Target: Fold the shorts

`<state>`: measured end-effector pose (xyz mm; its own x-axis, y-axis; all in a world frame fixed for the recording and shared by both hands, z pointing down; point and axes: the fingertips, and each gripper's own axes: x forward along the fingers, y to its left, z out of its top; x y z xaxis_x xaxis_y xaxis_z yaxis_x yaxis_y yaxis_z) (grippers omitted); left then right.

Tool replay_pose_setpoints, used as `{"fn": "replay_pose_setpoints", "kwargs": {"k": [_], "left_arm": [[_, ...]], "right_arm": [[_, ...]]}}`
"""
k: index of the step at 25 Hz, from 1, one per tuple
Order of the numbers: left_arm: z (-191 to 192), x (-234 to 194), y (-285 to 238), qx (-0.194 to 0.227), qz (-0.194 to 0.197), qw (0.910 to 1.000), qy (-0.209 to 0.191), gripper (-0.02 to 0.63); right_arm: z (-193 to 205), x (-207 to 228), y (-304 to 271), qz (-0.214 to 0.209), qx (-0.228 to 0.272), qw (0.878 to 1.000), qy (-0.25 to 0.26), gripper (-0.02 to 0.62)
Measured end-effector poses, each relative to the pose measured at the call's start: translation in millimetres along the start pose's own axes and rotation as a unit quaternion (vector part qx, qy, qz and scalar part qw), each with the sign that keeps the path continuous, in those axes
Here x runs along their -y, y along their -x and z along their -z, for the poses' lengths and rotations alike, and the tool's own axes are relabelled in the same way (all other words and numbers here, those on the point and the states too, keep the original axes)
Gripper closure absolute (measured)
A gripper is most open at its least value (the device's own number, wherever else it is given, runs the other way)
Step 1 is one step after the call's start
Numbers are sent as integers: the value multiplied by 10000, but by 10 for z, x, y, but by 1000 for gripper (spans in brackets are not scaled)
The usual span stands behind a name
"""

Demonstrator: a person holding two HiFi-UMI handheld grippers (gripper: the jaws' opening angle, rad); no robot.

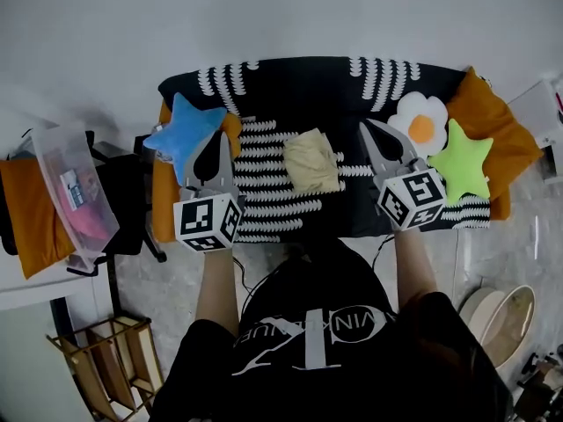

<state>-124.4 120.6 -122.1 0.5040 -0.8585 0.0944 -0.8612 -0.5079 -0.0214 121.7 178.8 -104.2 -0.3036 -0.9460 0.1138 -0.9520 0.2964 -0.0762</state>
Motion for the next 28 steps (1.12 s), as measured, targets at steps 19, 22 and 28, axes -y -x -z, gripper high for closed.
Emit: {"fn": "replay_pose_setpoints", "kwargs": {"k": [19, 22, 28], "left_arm": [[-265, -133, 53, 154, -45, 9999, -57, 606], [-263, -166, 46, 143, -95, 9998, -106, 606], [-250, -255, 54, 154, -238, 9996, -67, 606]], "right_arm": [[-359, -17, -93, -91, 243, 9997, -17, 592], [-365, 3, -140, -115, 240, 9996, -36, 592], [-337, 9, -222, -200, 214, 9995, -114, 592]]}}
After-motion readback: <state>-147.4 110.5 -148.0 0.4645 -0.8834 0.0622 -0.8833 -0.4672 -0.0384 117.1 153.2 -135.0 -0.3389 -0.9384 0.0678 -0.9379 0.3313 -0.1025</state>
